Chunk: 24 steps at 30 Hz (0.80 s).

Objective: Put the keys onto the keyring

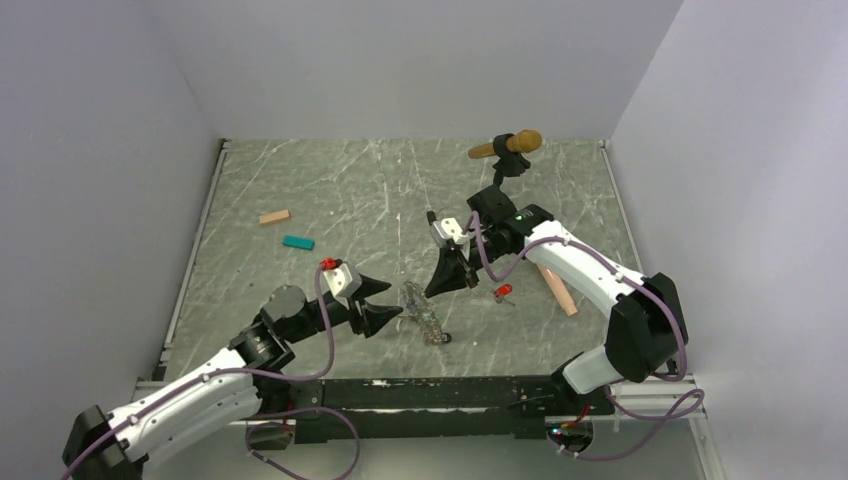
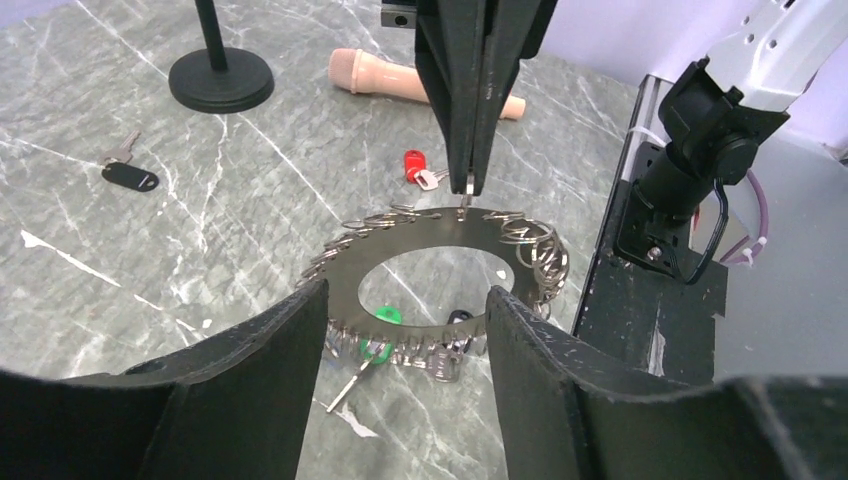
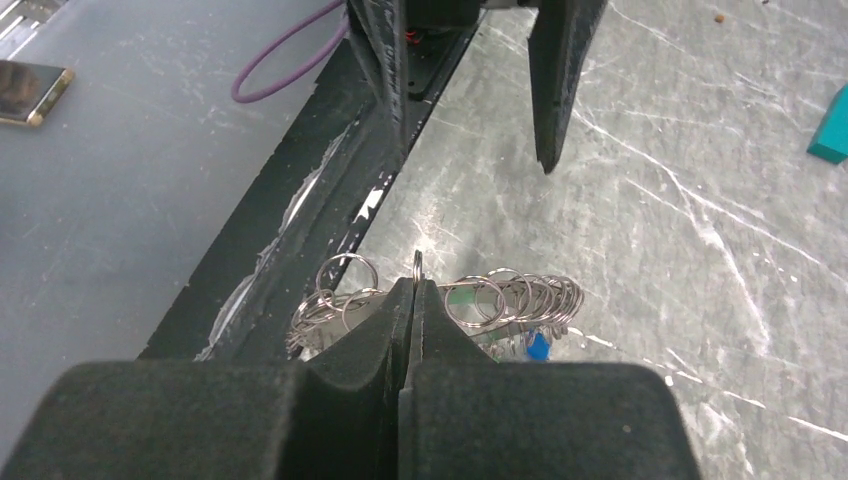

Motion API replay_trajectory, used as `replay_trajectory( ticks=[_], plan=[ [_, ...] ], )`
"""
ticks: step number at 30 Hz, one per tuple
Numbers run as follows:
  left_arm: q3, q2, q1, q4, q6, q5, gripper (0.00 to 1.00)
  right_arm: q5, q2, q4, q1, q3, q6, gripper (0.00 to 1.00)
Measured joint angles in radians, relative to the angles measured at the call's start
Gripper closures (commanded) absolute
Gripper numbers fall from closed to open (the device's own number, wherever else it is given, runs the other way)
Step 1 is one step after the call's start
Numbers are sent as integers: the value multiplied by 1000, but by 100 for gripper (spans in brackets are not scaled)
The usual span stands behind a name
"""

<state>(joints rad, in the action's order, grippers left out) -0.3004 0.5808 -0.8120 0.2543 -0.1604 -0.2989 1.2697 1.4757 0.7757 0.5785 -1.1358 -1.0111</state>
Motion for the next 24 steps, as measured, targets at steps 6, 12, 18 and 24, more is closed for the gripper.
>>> replay_trajectory(
  ticks=[6, 12, 18, 24],
  plan=[
    [37, 132, 0, 219, -37, -26, 50, 26, 0, 71, 0, 0, -115, 100],
    [35, 256, -8, 399, -34, -76, 54, 41, 8, 103, 0, 0, -182, 100],
    [25, 320, -32, 443, -16, -128, 54, 40, 13, 106, 0, 1, -208, 100],
    [25, 319, -36, 436, 1, -161, 55, 0, 11, 134, 0, 2, -292, 100]
  ],
)
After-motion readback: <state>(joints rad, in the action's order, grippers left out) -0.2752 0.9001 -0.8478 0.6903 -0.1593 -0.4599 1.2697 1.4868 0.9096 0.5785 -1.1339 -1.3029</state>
